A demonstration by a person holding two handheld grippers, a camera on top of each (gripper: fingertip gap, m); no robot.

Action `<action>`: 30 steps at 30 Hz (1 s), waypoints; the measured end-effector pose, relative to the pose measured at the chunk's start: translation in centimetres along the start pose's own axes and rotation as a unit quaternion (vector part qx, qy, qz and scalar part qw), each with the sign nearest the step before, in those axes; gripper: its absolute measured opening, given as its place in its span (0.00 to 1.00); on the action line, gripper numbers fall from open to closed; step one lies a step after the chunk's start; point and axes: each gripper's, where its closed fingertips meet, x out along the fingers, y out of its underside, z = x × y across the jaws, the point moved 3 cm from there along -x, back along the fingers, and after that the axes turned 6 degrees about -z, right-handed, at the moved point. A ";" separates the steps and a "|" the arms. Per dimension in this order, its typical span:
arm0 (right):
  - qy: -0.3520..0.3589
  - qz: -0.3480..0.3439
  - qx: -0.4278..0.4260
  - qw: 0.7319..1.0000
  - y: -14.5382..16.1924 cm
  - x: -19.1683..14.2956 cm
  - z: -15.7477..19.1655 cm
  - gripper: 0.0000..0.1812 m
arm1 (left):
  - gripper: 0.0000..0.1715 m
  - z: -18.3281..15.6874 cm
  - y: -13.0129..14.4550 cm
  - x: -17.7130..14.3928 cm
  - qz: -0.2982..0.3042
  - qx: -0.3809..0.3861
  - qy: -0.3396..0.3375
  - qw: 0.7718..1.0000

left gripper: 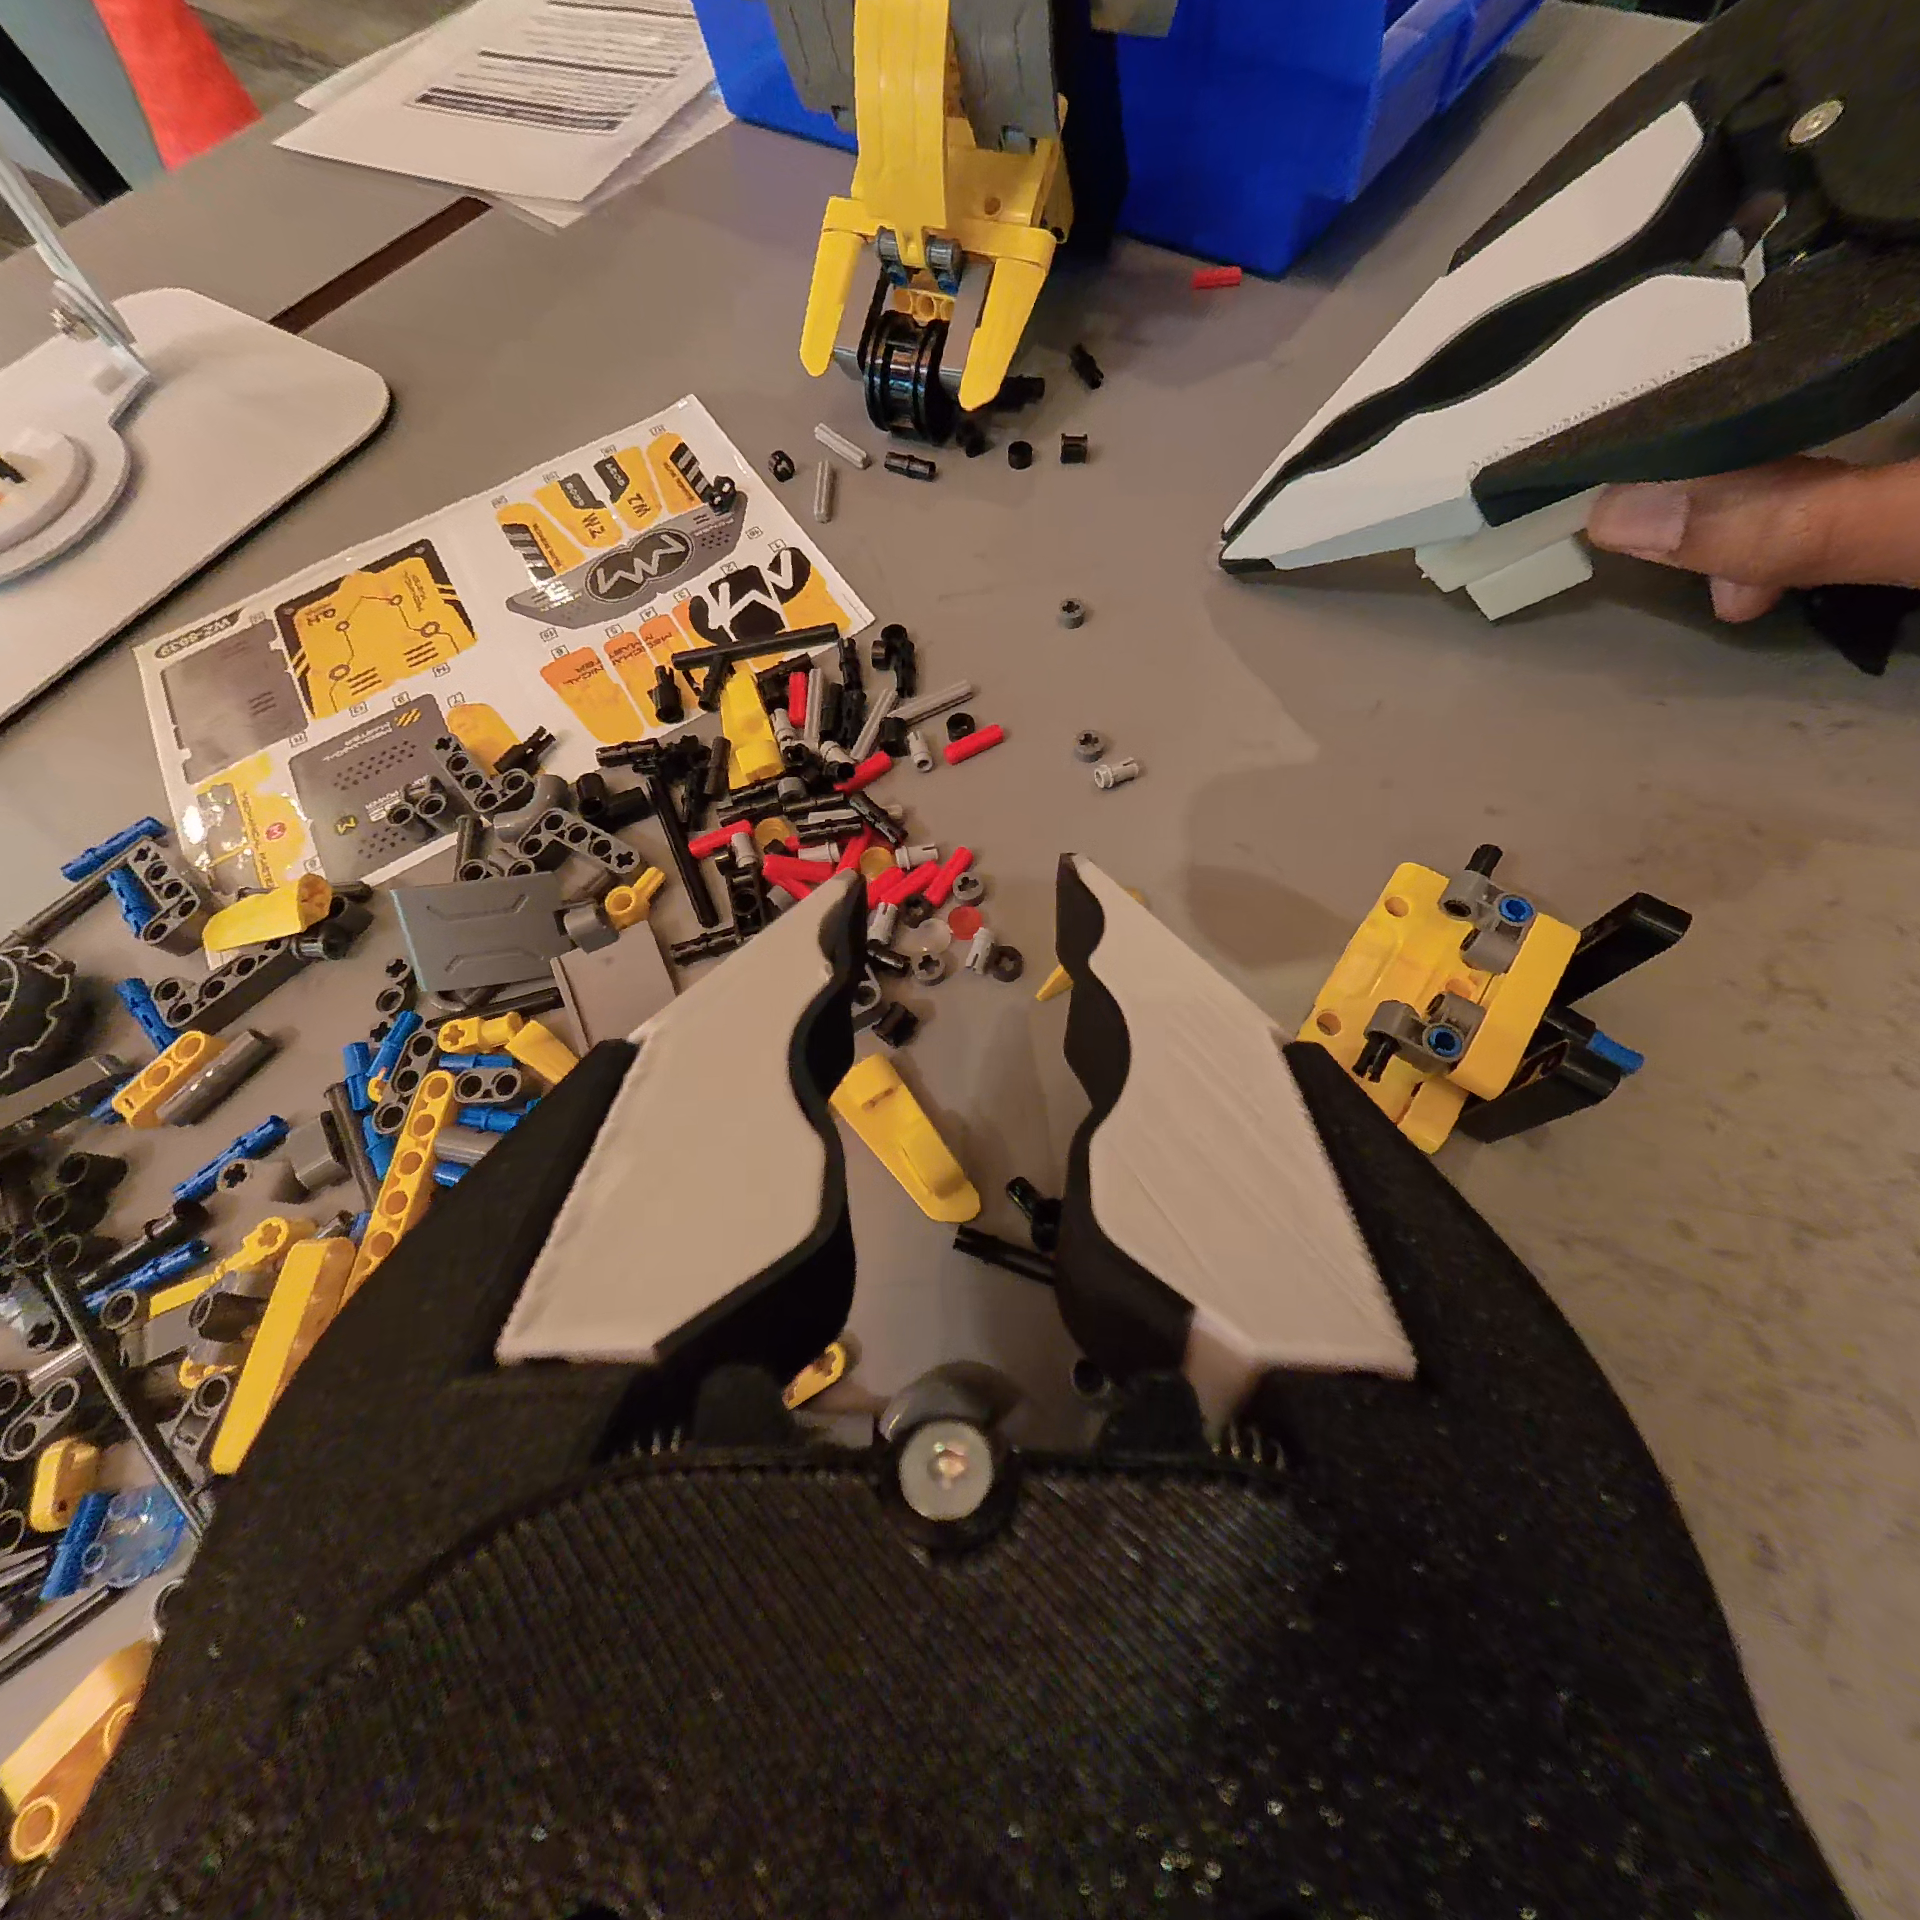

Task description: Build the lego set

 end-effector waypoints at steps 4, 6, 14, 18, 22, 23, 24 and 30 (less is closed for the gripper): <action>0.000 0.001 -0.007 1.000 0.0 0.1 0.1 0.02 | 0.19 0.3 -0.1 -0.1 -0.004 -0.004 -0.006 1.000; 0.000 0.002 -0.011 1.000 -0.1 0.1 0.2 0.02 | 0.19 0.3 -0.2 -0.2 -0.005 -0.006 -0.007 1.000; -0.011 -0.009 -0.014 1.000 -0.5 0.3 0.6 0.00 | 0.20 0.5 -0.3 -0.4 -0.010 -0.008 -0.010 1.000; -0.023 -0.009 -0.011 1.000 -0.8 0.6 1.0 0.00 | 0.20 0.6 -0.4 -0.5 -0.014 -0.011 -0.012 1.000; -0.039 -0.022 -0.007 0.999 -1.3 0.7 1.6 0.00 | 0.20 0.7 -0.5 -0.6 -0.018 -0.013 -0.012 1.000; -0.030 -0.022 -0.002 0.999 -1.3 0.8 1.3 0.00 | 0.21 0.7 -0.6 -0.6 -0.018 -0.013 -0.012 1.000; -0.024 -0.025 0.010 0.999 -1.4 0.7 0.9 0.04 | 0.21 0.7 -0.6 -0.7 -0.019 -0.013 -0.012 1.000; -0.068 -0.111 0.161 0.978 -2.3 -1.2 -1.6 0.13 | 0.19 0.8 -0.8 -0.7 -0.026 -0.041 0.000 0.999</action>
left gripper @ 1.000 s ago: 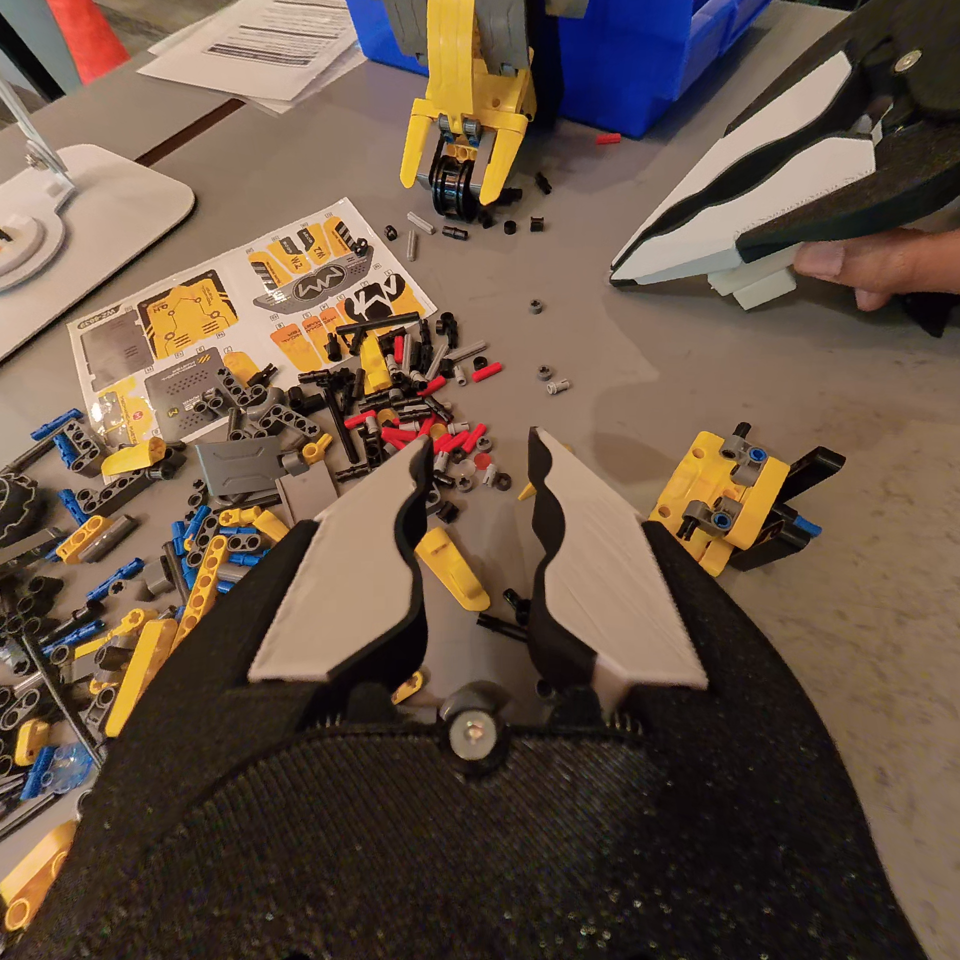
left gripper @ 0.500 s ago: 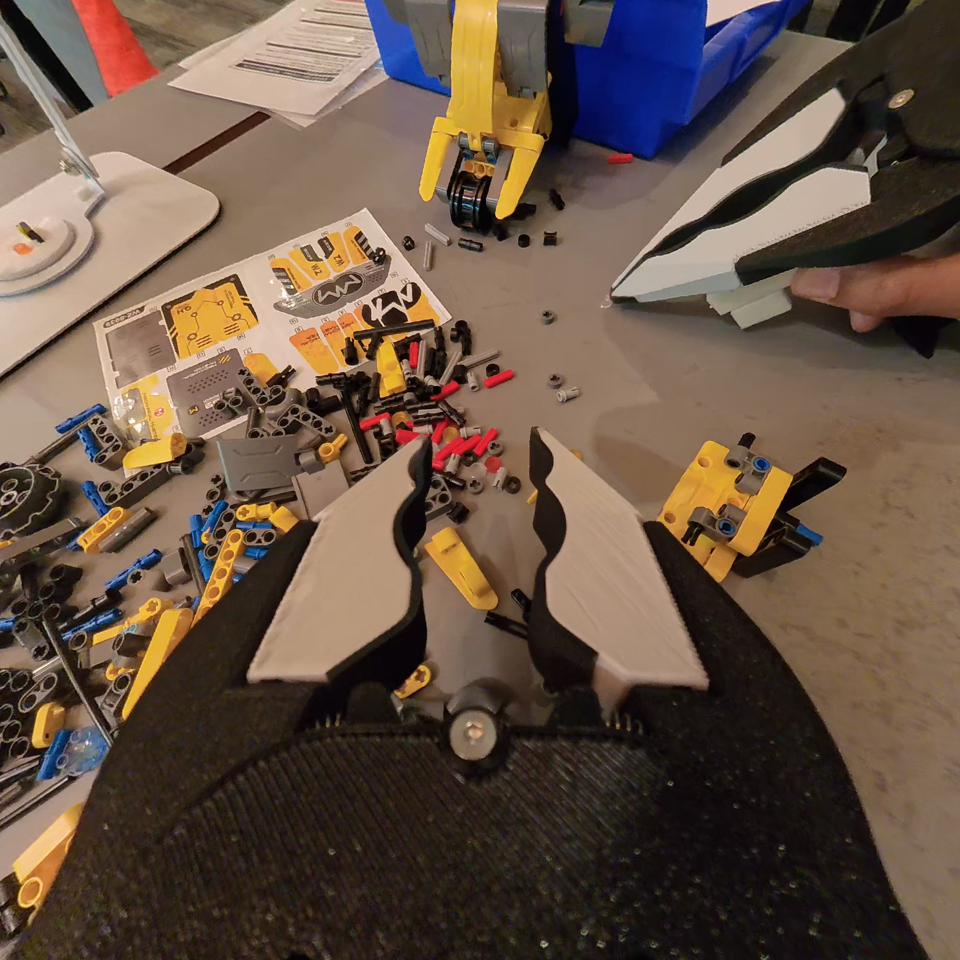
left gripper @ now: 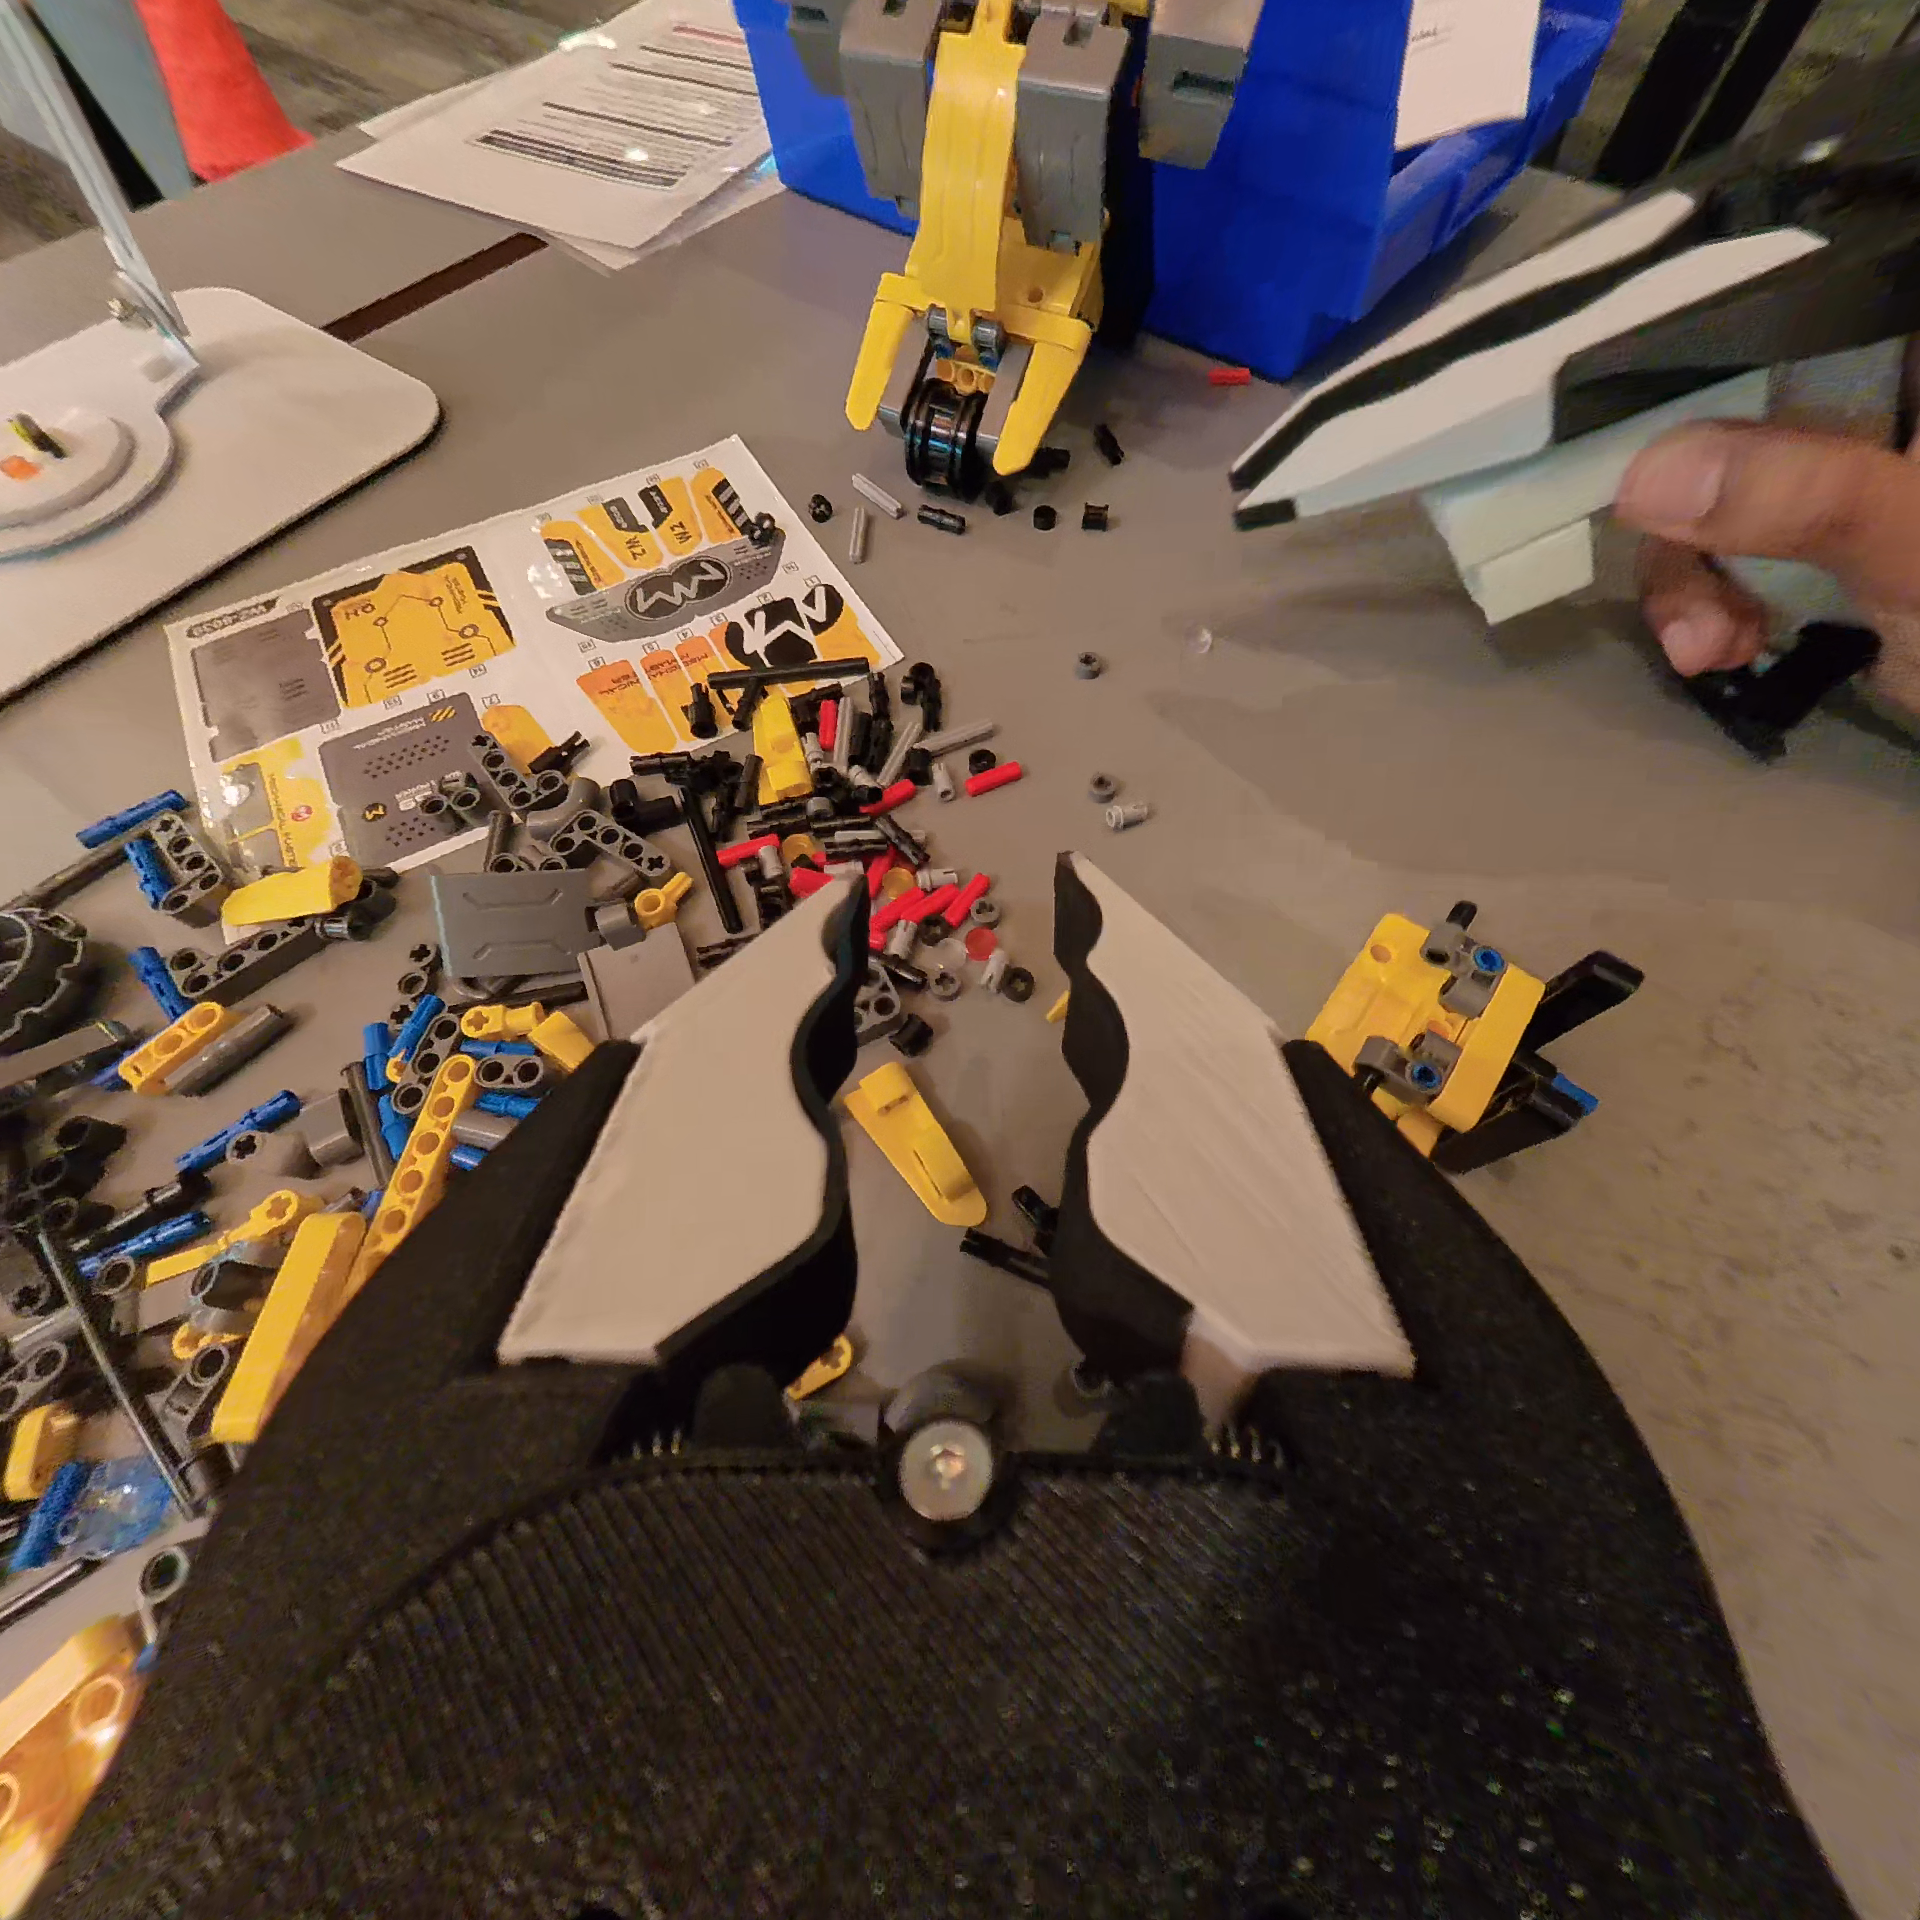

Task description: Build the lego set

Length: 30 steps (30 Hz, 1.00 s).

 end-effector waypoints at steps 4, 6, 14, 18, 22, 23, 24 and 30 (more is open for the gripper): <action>-0.004 -0.049 0.056 0.997 -0.8 -1.5 -1.4 0.13 | 0.26 0.6 -1.4 0.0 -0.011 -0.033 0.001 0.999; -0.012 -0.063 0.062 0.996 -1.0 -1.8 -1.4 0.14 | 0.33 1.2 -2.1 0.2 0.007 -0.023 -0.011 1.000; -0.019 -0.044 0.005 0.999 -0.8 -1.5 0.0 0.16 | 0.68 8.0 -6.1 6.7 0.108 -0.010 -0.068 0.992; -0.014 -0.044 -0.007 0.999 -0.7 -1.6 0.1 0.17 | 0.78 13.0 -3.8 10.8 0.184 -0.034 -0.148 0.971; -0.023 -0.052 -0.008 0.998 -0.8 -1.8 0.3 0.17 | 0.84 12.9 -1.6 12.6 0.226 -0.103 -0.110 0.962; -0.025 -0.052 -0.006 0.998 -0.8 -1.8 0.3 0.18 | 0.84 13.2 -0.9 12.9 0.245 -0.095 -0.116 0.958; -0.027 -0.051 -0.006 0.998 -0.8 -1.8 0.3 0.18 | 0.87 13.4 -0.3 13.0 0.261 -0.083 -0.120 0.954; -0.036 -0.053 -0.011 0.998 -0.8 -1.9 0.6 0.18 | 0.79 12.7 -0.7 13.2 0.267 -0.070 -0.091 0.957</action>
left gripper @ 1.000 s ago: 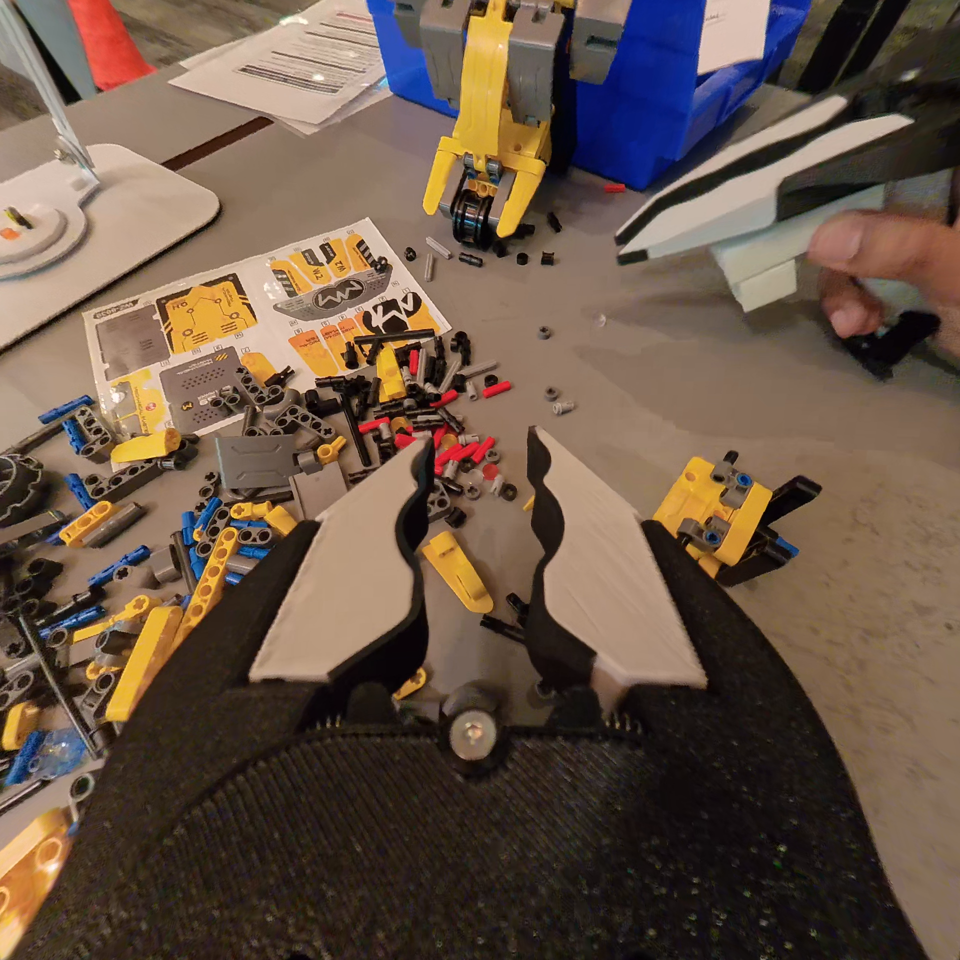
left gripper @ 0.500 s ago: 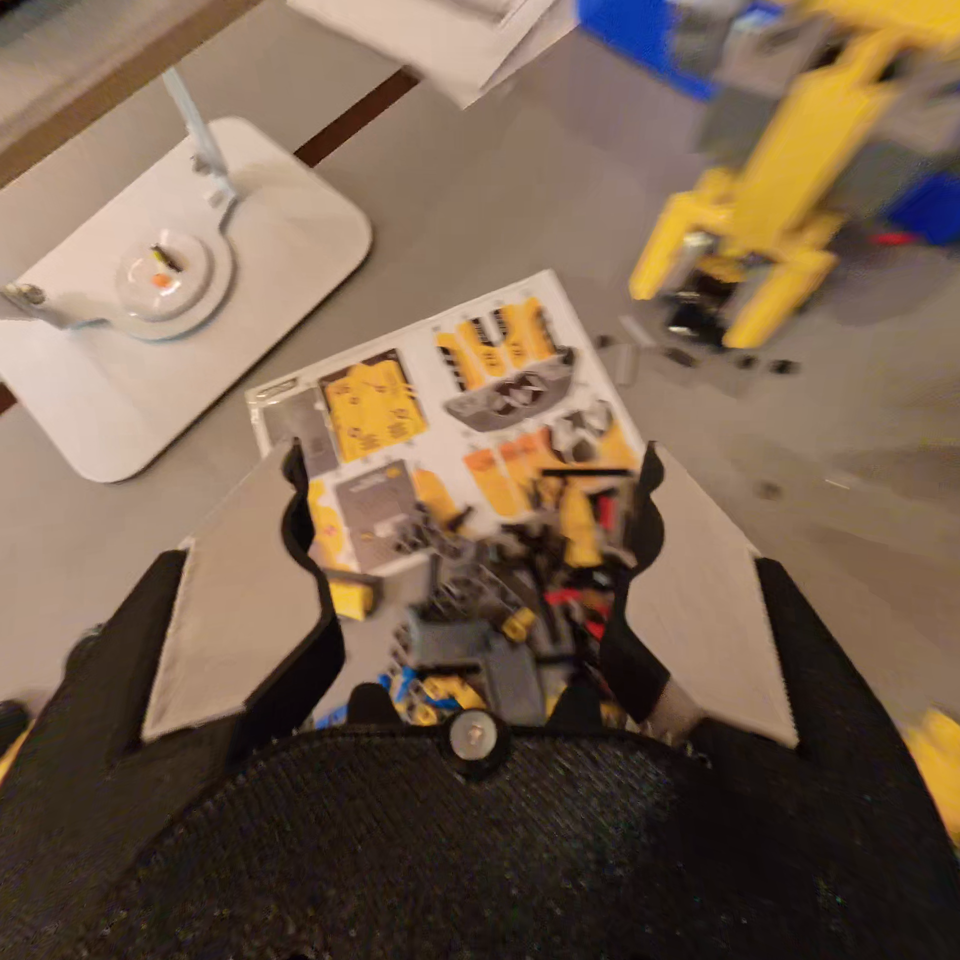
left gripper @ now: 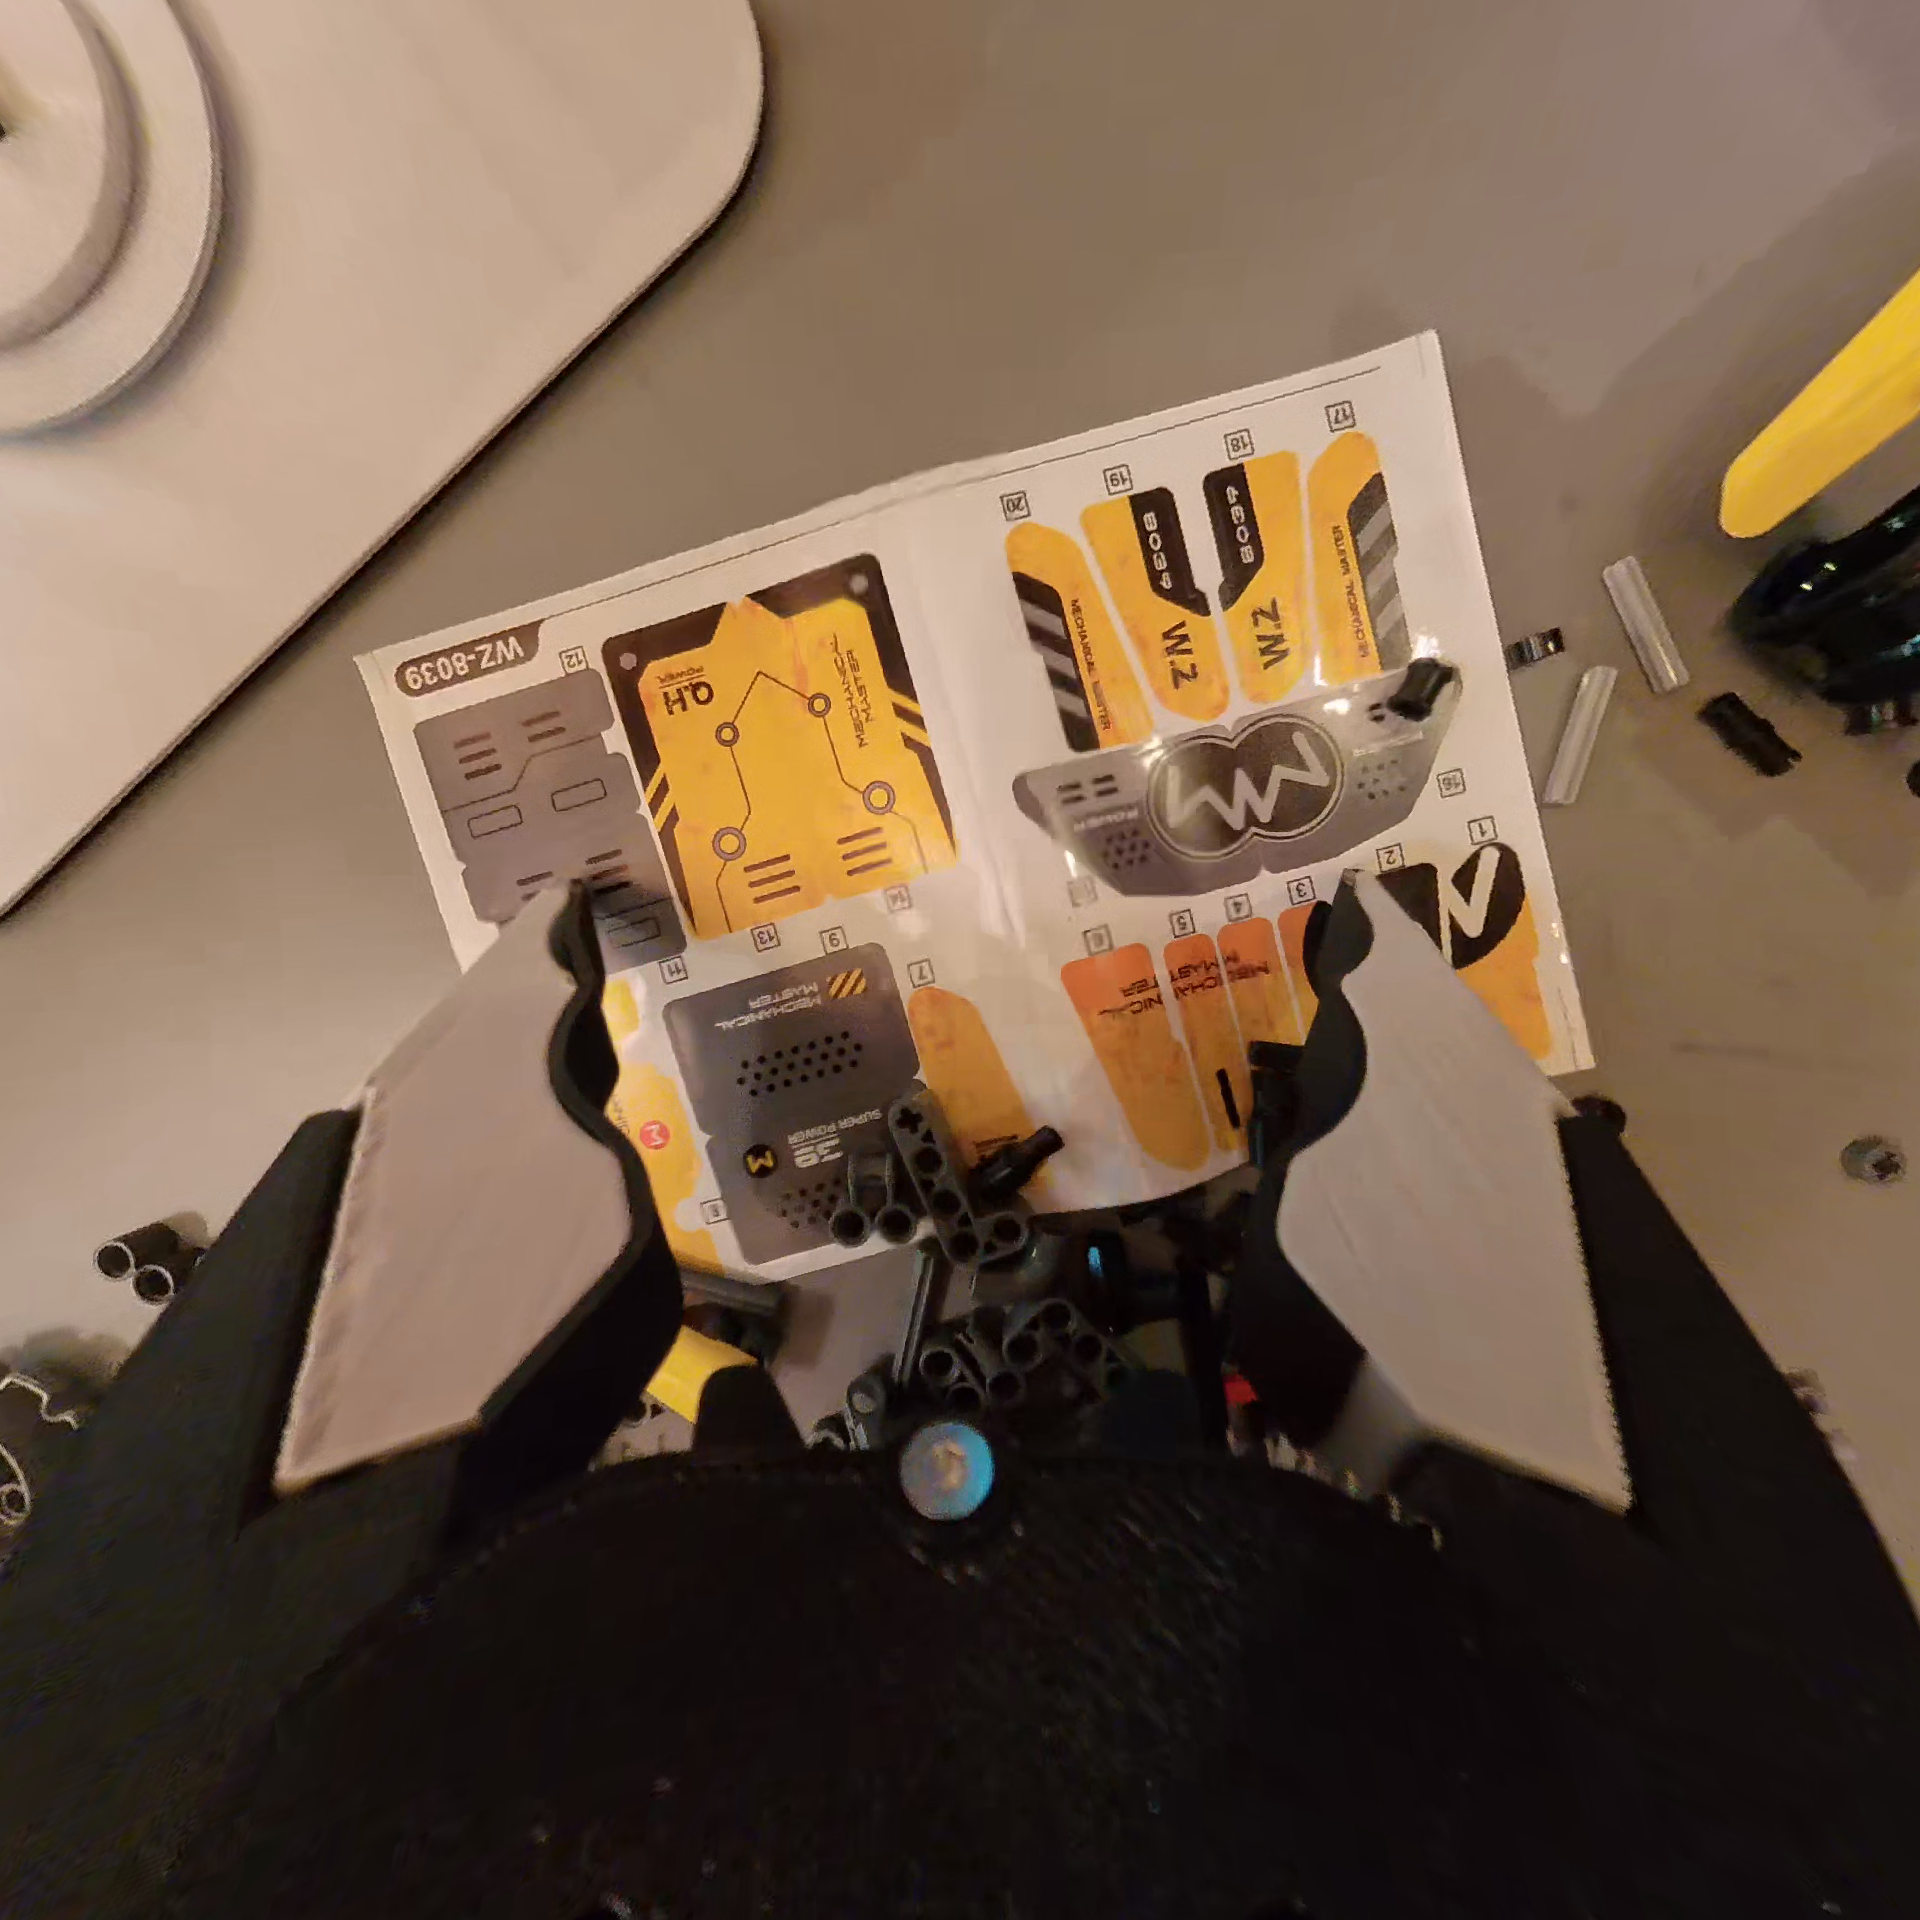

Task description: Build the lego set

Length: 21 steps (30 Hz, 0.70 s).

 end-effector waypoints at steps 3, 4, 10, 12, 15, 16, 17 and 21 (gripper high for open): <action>-0.007 -0.009 0.010 1.000 -0.2 -0.2 0.0 0.18 | 0.49 0.0 -0.6 -0.5 -0.016 0.013 0.008 1.000; -0.008 -0.011 0.013 1.000 -0.2 -0.2 0.0 0.18 | 0.45 0.1 -0.7 -0.6 -0.018 0.015 0.008 1.000; -0.009 -0.014 0.012 1.000 -0.3 -0.3 0.0 0.18 | 0.43 0.7 -1.6 -1.9 -0.060 0.023 0.008 0.998; -0.009 -0.014 0.013 1.000 -0.3 -0.3 0.0 0.18 | 0.40 0.8 -2.4 -3.1 -0.097 0.029 0.009 0.995; -0.009 -0.016 0.014 1.000 -0.3 -0.3 -0.1 0.18 | 0.39 0.6 -3.2 -5.3 -0.143 0.040 0.011 0.989; -0.009 -0.016 0.014 1.000 -0.3 -0.3 -0.1 0.18 | 0.39 0.6 -3.3 -5.9 -0.153 0.043 0.009 0.987; -0.009 -0.017 0.015 1.000 -0.4 -0.3 -0.1 0.18 | 0.39 0.6 -3.2 -6.5 -0.160 0.044 0.008 0.986; -0.011 -0.019 0.017 1.000 -0.4 -0.3 0.0 0.18 | 0.35 0.6 -2.3 -7.1 -0.162 0.043 0.020 0.986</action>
